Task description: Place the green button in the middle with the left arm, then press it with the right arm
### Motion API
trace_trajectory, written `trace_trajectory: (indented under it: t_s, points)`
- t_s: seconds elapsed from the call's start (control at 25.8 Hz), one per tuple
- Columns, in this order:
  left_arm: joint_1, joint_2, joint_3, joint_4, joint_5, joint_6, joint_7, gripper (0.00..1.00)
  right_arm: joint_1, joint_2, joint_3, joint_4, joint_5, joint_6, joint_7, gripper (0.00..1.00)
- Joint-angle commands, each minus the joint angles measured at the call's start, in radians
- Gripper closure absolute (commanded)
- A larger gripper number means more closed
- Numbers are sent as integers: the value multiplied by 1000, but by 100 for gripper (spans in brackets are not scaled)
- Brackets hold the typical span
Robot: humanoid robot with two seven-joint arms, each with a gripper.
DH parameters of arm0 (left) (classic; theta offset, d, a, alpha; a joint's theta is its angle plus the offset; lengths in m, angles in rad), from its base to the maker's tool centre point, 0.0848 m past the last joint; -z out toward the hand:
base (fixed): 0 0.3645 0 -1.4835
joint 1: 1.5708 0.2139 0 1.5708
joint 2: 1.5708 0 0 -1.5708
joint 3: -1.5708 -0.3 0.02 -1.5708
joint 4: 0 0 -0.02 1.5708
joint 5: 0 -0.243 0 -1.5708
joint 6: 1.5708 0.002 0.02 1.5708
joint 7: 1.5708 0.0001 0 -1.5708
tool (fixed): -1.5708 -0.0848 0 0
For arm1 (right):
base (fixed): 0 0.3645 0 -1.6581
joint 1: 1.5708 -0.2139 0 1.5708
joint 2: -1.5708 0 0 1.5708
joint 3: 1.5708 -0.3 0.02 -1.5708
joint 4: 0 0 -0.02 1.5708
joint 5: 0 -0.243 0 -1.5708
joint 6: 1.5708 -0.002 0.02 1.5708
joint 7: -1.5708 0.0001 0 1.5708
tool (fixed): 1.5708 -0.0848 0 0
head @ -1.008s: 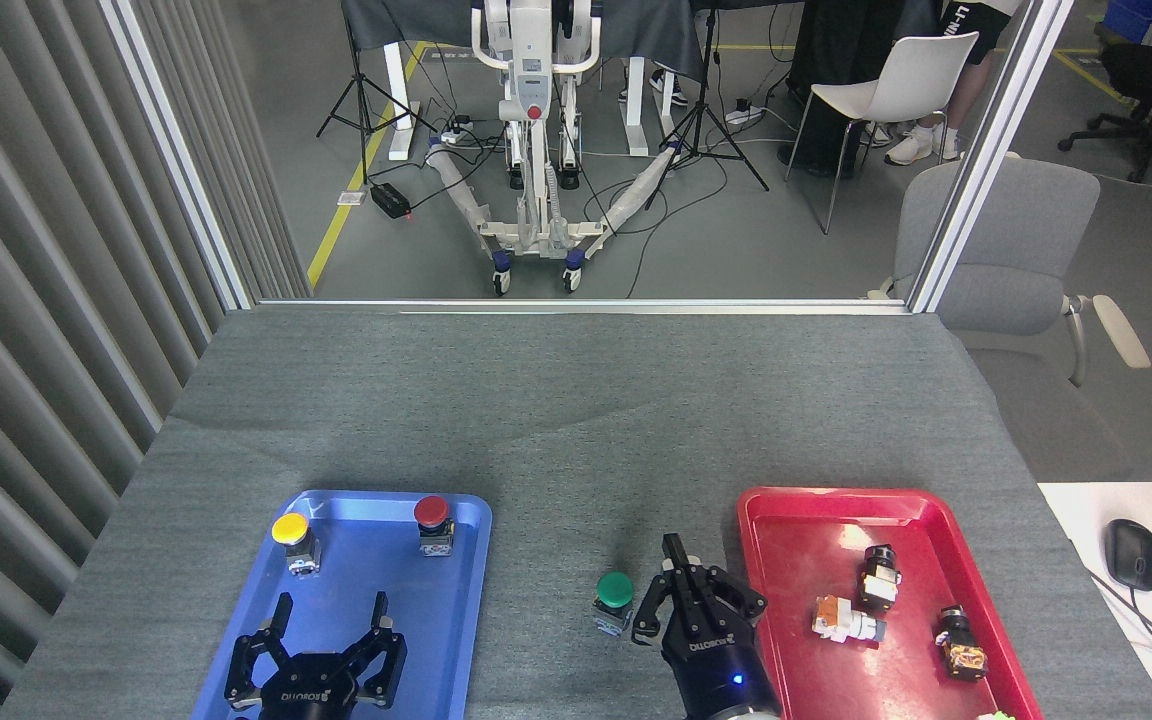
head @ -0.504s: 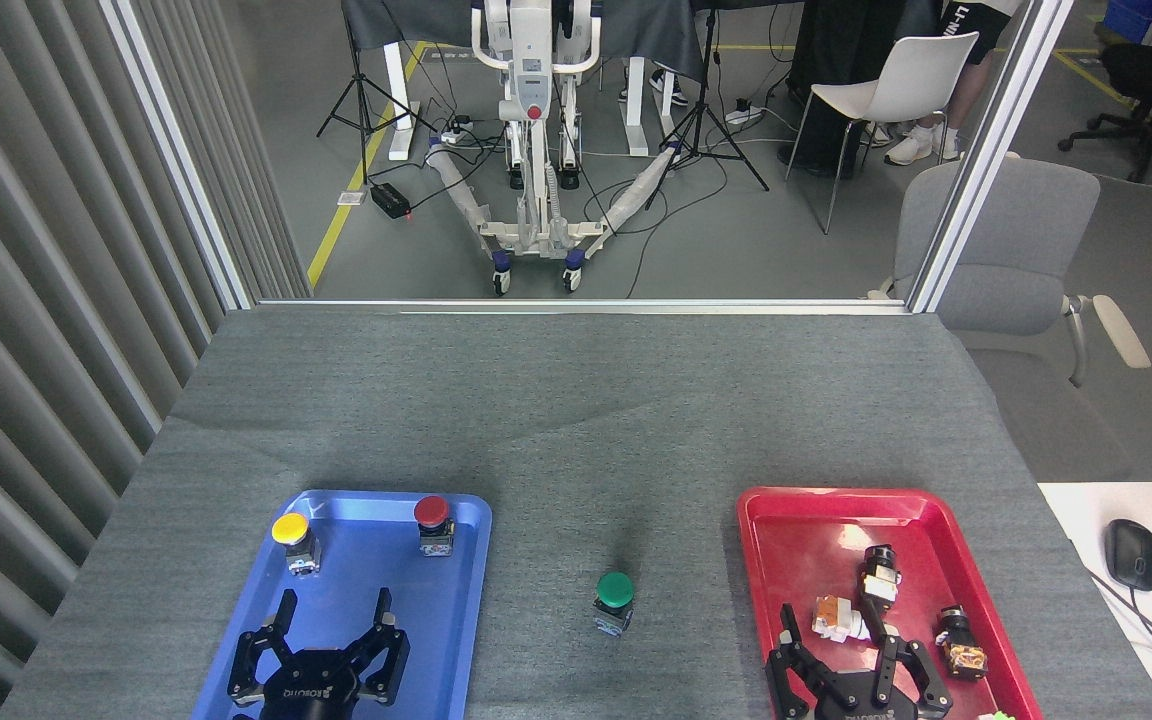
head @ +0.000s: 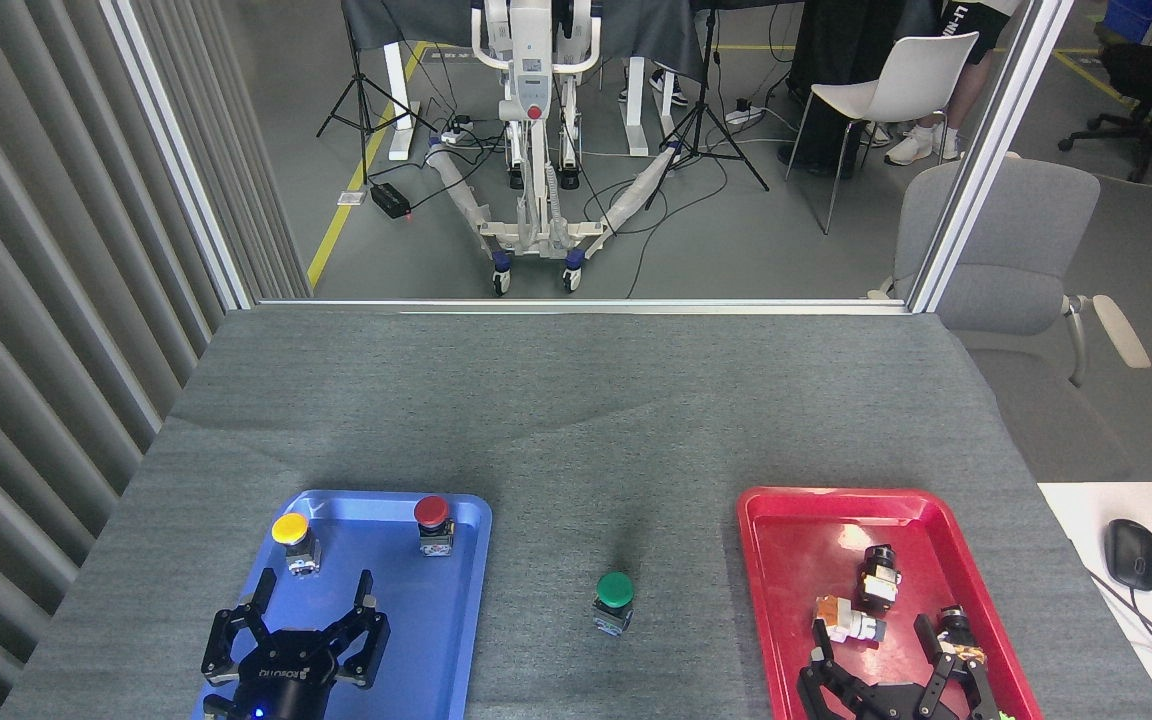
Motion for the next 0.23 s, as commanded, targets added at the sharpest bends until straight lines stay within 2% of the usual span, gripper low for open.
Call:
trace_trajectory:
  t_s: [0.0, 0.19]
  points:
    - [3, 4, 2, -3, 1, 4, -8, 0, 1, 2, -4, -1, -4, -3, 5, 0]
    - [2, 4, 4, -1, 17, 6, -8, 0, 1, 7, -4, -1, -13, -4, 3, 0]
